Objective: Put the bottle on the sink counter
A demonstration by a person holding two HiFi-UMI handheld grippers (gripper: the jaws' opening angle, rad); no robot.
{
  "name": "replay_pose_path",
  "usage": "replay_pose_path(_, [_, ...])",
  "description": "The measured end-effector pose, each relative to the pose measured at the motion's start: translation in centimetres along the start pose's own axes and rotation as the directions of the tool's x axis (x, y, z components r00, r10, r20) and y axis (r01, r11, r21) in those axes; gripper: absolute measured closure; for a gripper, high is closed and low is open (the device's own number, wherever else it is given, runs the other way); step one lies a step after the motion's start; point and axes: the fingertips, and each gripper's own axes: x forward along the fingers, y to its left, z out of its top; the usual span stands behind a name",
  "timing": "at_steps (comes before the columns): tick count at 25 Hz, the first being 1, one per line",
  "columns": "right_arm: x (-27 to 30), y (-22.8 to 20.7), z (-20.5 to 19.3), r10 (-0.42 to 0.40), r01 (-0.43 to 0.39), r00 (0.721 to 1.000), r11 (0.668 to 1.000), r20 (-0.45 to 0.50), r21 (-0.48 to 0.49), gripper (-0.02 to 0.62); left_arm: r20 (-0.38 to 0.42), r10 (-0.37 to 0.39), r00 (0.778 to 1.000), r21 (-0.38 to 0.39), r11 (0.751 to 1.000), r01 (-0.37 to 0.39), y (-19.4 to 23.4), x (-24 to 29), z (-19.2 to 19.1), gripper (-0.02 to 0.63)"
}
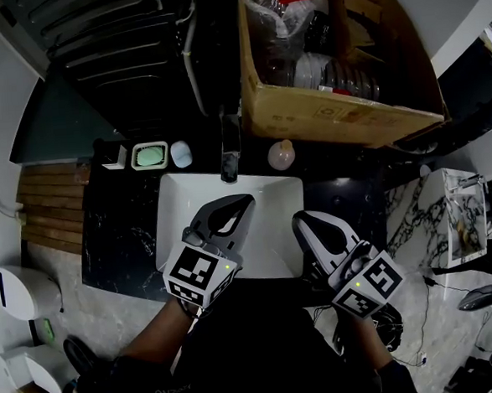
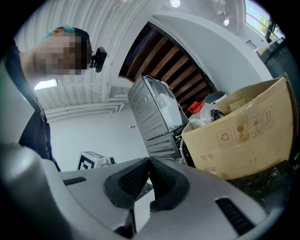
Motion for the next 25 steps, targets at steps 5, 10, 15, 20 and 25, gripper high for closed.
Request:
replay_pose_path(5, [-0.17, 0.08, -0.01, 0.004, -0.004, 1.000, 1.000, 0.003, -0.004, 0.569, -0.003, -0.004, 1.000, -0.001, 1.000, 0.004, -0.32, 0.11, -0.17, 0.598])
replay_pose_path(10, [-0.12, 0.14, 0.16, 0.009, -0.009, 1.000, 1.000, 0.004, -0.009, 0.569, -0.005, -0.002, 1.000, -0.004, 1.000, 0.002, -0.31, 0.22, -0.23, 0.598])
replay_pose_path(15, [-0.04, 0.23, 0.13, 0.014, -0.014, 1.000, 1.000, -0.001, -0.009, 0.569, -0.001, -0.002, 1.000, -0.005, 1.000, 0.002, -0.36, 0.30, -0.07, 0.598])
replay_pose_path(20, [-0.01, 0.19, 0.24, 0.018, -0.018, 1.000, 1.000, -0.002, -0.012, 0.569, 0.000, -0.003, 1.000, -0.017, 1.000, 0.003, -0.38, 0.38, -0.11, 0.598])
replay_pose_path(25, [-0.16, 0.14, 0.33, 0.017, -0.017, 1.000, 1.000, -0.005, -0.012, 0.569, 0.000, -0.003, 1.000, -0.018, 1.000, 0.003, -0.51, 0.40, -0.06, 0.598])
